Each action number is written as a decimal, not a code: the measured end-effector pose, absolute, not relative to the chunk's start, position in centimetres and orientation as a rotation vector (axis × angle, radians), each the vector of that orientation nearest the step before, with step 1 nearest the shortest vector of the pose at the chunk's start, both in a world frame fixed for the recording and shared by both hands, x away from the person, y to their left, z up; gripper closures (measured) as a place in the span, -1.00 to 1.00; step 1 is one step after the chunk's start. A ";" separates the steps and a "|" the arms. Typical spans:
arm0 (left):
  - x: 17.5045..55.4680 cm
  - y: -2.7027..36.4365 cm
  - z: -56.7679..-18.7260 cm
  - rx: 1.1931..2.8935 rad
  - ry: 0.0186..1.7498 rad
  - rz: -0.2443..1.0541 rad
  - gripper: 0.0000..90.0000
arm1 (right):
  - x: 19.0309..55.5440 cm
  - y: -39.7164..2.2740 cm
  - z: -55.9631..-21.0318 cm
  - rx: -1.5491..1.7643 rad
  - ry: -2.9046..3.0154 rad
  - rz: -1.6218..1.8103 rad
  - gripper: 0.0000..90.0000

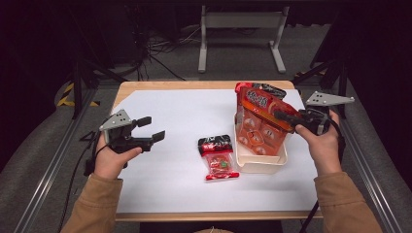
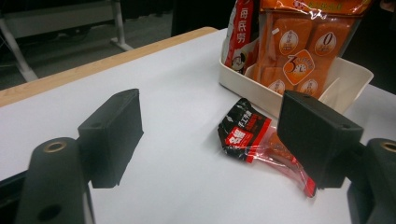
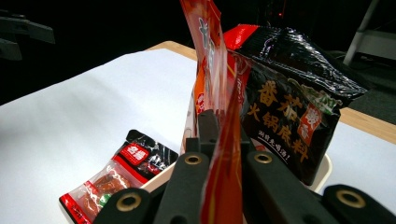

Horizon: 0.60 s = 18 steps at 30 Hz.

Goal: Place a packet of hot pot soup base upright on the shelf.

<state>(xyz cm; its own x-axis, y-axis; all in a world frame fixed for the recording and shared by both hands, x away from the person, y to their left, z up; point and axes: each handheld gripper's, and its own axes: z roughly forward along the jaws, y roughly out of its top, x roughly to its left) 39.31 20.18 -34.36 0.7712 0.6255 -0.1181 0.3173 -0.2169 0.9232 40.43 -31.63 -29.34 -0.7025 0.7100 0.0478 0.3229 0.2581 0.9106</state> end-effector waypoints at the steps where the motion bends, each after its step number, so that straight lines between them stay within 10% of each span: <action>1: 39.4 20.1 -34.4 1.822 0.730 0.337 -0.54 | 40.4 -31.6 -29.3 0.943 2.161 1.427 0.95; 18: 40.4 18.9 -35.1 1.852 0.739 0.274 -0.79 | 38.1 -33.8 -28.6 1.005 2.044 1.486 0.16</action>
<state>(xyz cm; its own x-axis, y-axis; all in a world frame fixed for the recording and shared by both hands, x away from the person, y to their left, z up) 40.41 18.90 -35.10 0.7811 0.6054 -0.1529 0.3594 -0.2356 0.9030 38.11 -33.78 -28.65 -0.6512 0.7549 0.0781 0.3069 0.1677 0.9369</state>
